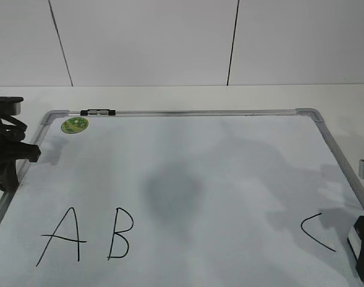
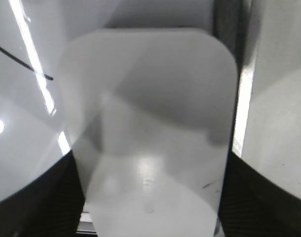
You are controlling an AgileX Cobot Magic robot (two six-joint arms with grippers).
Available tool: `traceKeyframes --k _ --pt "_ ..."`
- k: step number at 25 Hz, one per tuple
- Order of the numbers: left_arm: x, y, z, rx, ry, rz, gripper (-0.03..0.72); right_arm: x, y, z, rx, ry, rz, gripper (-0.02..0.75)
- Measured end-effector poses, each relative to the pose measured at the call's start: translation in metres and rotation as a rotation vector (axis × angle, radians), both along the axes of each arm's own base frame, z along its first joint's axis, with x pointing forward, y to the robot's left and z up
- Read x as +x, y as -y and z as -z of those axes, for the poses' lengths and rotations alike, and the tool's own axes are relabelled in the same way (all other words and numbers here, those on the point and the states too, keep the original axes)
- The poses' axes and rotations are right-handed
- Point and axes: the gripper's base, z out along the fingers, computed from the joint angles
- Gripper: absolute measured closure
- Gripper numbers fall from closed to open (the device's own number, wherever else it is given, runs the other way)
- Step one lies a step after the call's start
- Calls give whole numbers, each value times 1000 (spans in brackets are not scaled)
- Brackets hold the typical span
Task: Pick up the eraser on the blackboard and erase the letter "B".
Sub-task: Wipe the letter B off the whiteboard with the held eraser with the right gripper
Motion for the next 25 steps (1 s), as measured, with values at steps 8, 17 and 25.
traceKeyframes --k 8,17,25 --pt "0 0 0 -4 0 -3 671 12 0 -11 2 35 -3 186" --pt "0 0 0 -3 -3 -3 671 7 -1 -29 10 49 -10 186" --pt "0 0 0 -3 -3 -3 672 17 -22 -66 38 134 -66 186"
